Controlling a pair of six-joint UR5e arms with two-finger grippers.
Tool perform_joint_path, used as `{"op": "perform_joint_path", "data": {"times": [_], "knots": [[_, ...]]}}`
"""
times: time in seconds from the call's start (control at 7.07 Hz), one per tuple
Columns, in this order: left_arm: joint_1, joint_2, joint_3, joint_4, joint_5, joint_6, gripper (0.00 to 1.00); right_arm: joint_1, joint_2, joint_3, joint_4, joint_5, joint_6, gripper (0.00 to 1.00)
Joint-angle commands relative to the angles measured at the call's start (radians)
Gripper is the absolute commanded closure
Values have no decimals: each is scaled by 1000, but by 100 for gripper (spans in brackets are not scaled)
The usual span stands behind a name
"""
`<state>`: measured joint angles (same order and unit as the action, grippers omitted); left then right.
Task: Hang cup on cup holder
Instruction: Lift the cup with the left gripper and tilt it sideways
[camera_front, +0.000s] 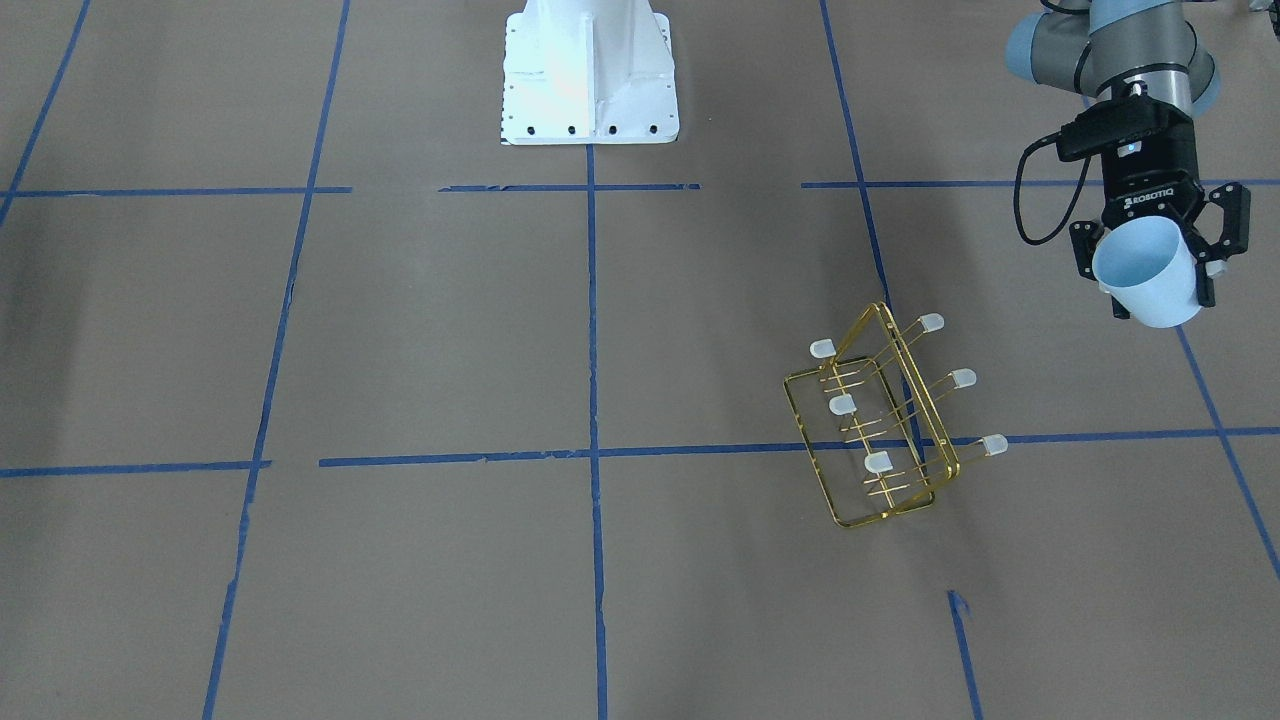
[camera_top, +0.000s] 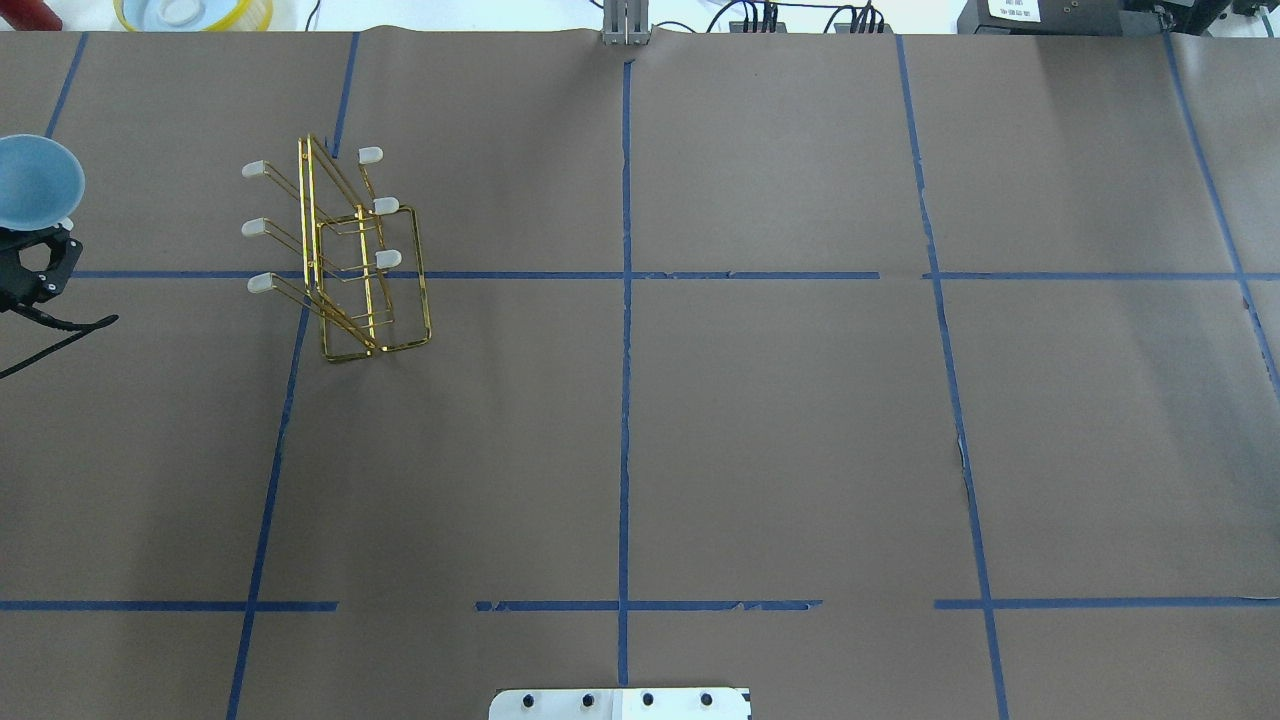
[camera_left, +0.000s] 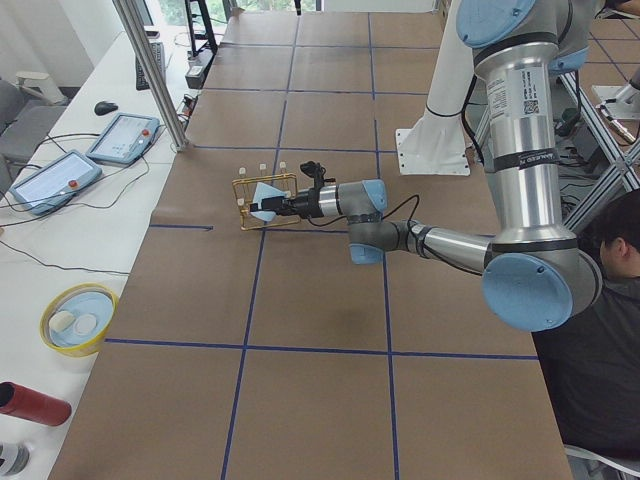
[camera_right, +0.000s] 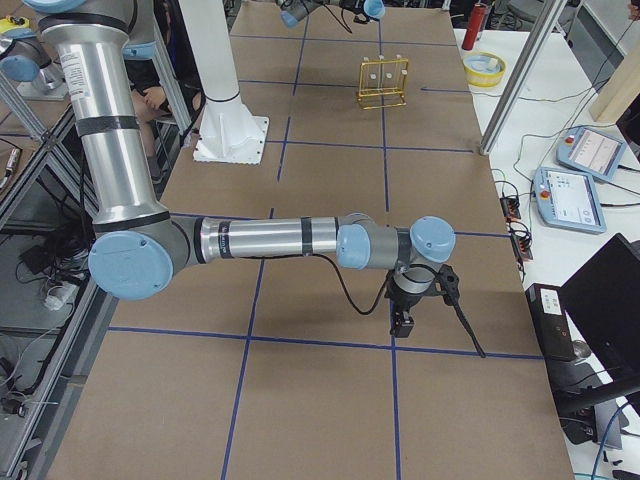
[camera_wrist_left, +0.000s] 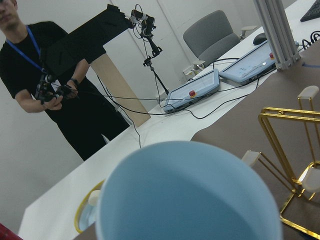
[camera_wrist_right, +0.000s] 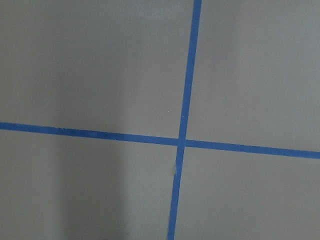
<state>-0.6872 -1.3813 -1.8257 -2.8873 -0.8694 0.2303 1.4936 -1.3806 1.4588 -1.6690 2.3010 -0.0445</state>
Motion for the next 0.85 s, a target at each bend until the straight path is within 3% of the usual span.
{"op": "perform_joint_path", "data": {"times": [0.0,0.28,0.57,0.71], "knots": [[0,-10,-30,107,157,197,100,1,0,0,0,0,0,0],[15,-16,-61,299,386,204,100,-1,0,0,0,0,0,0],[136,-21,-78,466,672,205,100,1,0,0,0,0,0,0],[161,-21,-99,564,726,205,100,1,0,0,0,0,0,0]]}}
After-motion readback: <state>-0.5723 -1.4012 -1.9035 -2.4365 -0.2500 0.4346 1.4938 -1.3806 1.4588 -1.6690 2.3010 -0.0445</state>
